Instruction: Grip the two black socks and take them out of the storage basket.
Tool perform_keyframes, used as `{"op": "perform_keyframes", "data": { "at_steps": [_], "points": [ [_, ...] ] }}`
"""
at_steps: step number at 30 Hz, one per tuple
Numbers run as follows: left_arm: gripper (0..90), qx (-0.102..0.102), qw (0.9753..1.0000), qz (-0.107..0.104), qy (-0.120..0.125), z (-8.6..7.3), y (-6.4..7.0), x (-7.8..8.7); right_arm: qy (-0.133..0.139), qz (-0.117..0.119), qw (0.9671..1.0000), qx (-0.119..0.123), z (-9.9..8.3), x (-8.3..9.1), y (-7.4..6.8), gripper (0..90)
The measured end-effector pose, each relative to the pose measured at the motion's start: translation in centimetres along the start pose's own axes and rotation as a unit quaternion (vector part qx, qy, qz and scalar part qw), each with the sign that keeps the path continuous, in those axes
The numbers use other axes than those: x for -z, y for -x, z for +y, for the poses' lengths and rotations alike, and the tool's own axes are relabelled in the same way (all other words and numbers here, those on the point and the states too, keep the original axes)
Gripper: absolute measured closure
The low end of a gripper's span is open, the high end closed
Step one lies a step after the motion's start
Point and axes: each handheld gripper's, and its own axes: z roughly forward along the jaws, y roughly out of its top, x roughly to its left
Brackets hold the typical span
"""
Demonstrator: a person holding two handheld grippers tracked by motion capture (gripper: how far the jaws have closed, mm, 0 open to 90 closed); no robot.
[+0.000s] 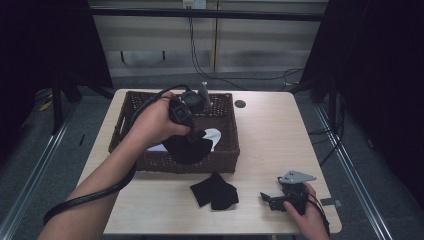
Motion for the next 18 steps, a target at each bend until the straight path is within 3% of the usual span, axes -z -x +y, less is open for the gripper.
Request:
{"op": "perform_keyframes", "data": {
  "at_steps": [8,18],
  "points": [
    [84.4,-0.011,0.9998,-0.014,0.0,-1.0,1.3,-1.7,0.0,0.0,1.0,0.0,0.0,0.0,0.0,11.2],
    [84.1,-0.016,0.9992,-0.035,-0.003,-2.4,2.1,-5.1,-0.002,0.0,1.0,-0.002,0.0,0.0,0.0,11.2]
  ]
}}
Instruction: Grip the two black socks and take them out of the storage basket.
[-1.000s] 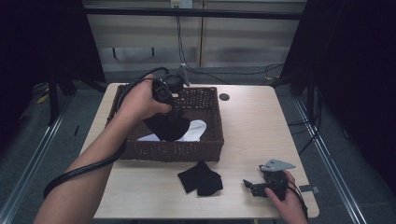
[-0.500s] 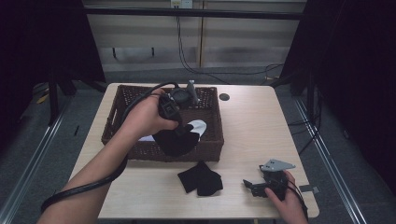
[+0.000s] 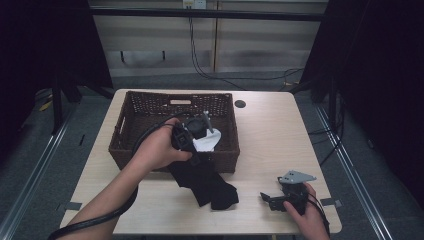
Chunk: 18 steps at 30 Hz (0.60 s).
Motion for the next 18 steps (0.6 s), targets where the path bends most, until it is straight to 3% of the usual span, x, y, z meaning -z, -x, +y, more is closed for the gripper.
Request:
{"op": "perform_keyframes", "data": {
  "at_steps": [13,18],
  "points": [
    [84.0,0.006,0.9998,-0.018,-0.002,-1.2,-0.1,-3.6,0.001,0.0,1.0,0.001,0.0,0.0,0.0,11.2],
    [83.8,0.01,0.9998,-0.014,-0.006,-1.6,-0.3,-4.9,0.001,0.0,1.0,0.001,0.0,0.0,0.0,11.2]
  ]
}}
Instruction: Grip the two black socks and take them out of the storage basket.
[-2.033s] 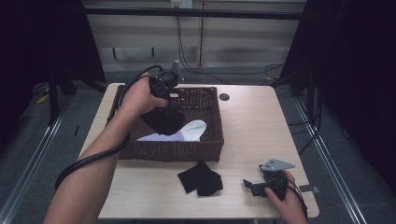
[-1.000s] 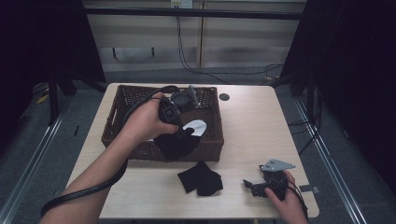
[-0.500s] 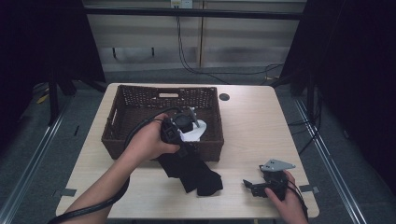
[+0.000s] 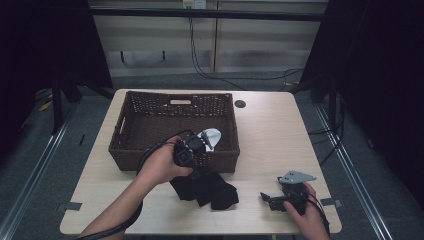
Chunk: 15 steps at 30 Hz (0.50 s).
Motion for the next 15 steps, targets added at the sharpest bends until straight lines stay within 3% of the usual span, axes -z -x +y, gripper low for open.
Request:
{"op": "perform_keyframes", "data": {
  "at_steps": [8,11,15],
  "points": [
    [81.0,0.005,1.0,0.004,-0.004,-0.7,-0.4,-0.9,0.0,0.0,1.0,-0.001,0.0,0.0,0.0,11.2],
    [70.9,0.011,0.9999,0.003,0.008,-1.0,-0.3,-1.2,0.0,0.0,1.0,-0.001,0.0,0.0,0.0,11.2],
    [66.9,0.011,0.9999,0.001,0.006,-1.4,-0.3,-1.2,0.0,0.0,1.0,-0.001,0.0,0.0,0.0,11.2]
  ]
}}
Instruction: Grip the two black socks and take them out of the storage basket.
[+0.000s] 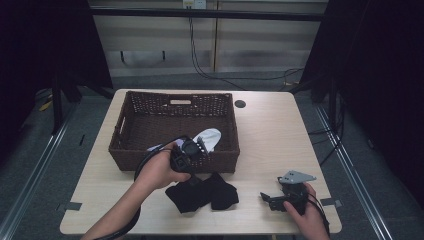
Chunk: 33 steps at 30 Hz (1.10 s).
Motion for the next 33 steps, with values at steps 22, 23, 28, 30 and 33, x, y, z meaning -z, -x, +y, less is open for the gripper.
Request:
{"op": "perform_keyframes", "data": {
  "at_steps": [22,23,28,30,33],
  "points": [
    [27.8,0.017,0.9953,0.029,0.09,-5.9,-1.2,-0.5,0.0,0.0,1.0,0.0,0.0,0.0,0.0,11.2],
    [26.8,0.019,0.9946,0.032,0.097,-6.3,-1.4,-0.8,0.0,0.0,1.0,0.0,0.0,0.0,0.0,11.2],
    [24.5,0.025,0.992,0.038,0.118,-7.7,-2.0,-1.5,0.0,0.0,1.0,-0.001,0.0,0.0,0.0,11.2],
    [23.7,0.032,0.9914,0.041,0.12,-8.4,-2.2,-2.0,0.0,0.0,1.0,0.0,0.0,0.0,0.0,11.2],
    [23.6,0.039,0.9895,0.045,0.132,-9.4,-2.5,-2.8,0.0,0.0,1.0,0.0,0.0,0.0,0.0,11.2]
  ]
}}
